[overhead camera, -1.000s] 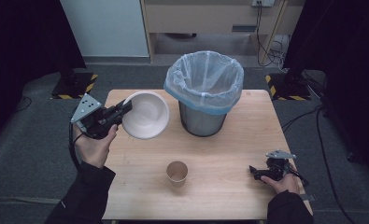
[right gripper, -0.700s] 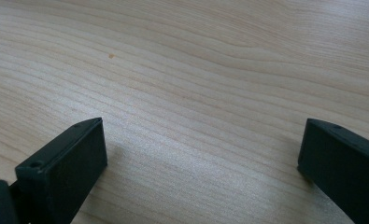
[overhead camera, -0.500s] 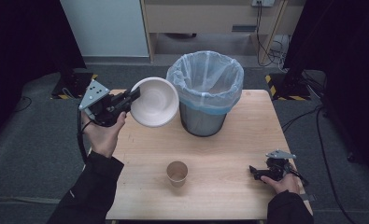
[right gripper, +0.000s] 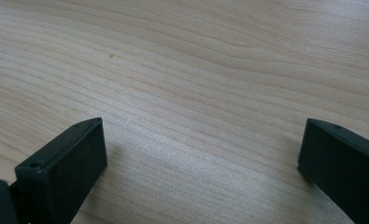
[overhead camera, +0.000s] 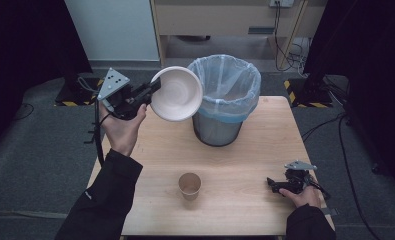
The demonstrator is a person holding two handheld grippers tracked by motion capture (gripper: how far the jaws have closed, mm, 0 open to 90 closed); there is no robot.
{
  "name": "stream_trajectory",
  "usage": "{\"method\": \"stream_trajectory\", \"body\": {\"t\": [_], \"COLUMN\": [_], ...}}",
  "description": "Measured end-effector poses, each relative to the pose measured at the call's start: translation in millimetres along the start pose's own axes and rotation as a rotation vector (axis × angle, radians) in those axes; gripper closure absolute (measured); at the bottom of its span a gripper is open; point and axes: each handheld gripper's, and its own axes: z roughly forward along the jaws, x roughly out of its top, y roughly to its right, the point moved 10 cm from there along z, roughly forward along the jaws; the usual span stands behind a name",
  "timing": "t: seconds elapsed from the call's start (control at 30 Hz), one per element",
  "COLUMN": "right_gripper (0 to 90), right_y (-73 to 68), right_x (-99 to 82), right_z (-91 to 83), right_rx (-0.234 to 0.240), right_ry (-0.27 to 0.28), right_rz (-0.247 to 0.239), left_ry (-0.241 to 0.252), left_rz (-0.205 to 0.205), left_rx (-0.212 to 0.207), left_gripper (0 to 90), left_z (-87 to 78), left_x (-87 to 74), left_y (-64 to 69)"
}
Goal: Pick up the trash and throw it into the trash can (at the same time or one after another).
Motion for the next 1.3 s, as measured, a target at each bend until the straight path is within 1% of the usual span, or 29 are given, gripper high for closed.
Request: {"method": "stream_trajectory", "body": {"t": [0.1,0.27,0.4,0.6,0.8,0.97,1.0,1.03,1.07,1.3], "right_gripper": [1.4,1.3,1.3,1.3,1.3,1.2,1.2,1.2,1.2,1.2], "right_y": [0.0,0.0,-0.2,-0.2,-0.1,0.2,0.1,-0.1,0.0,-0.1], "right_x": [0.0,0.0,0.1,0.1,0.1,0.2,0.2,0.2,0.2,0.2], "right_z": [0.0,0.0,0.1,0.0,0.1,0.3,0.3,0.3,0.2,0.3], "right_rx": [0.0,0.0,0.0,0.0,0.0,-0.001,-0.001,-0.001,0.0,-0.001], "right_ry": [0.0,0.0,0.0,0.0,0.001,0.002,0.002,0.002,0.002,0.002], "right_rz": [0.0,0.0,0.002,0.002,0.001,-0.002,-0.002,0.0,-0.001,0.001], "left_ry": [0.018,0.03,0.042,0.041,0.049,0.046,0.054,0.043,0.042,0.049], "left_rz": [0.001,0.0,-0.015,-0.017,-0.018,-0.015,-0.005,-0.014,-0.013,-0.006], "left_rx": [0.005,0.006,0.004,0.005,0.01,0.011,0.015,0.015,0.015,0.037], "left_gripper": [82.7,82.8,82.7,82.7,82.7,82.7,82.7,82.7,82.7,82.7], "left_z": [5.2,12.0,20.8,34.8,52.6,66.4,68.0,71.1,73.2,92.1], "left_x": [7.0,13.1,18.2,20.9,28.2,28.3,29.1,27.3,27.0,30.1], "left_y": [1.4,2.3,2.1,4.1,6.2,9.5,8.9,10.2,10.4,10.3]}}
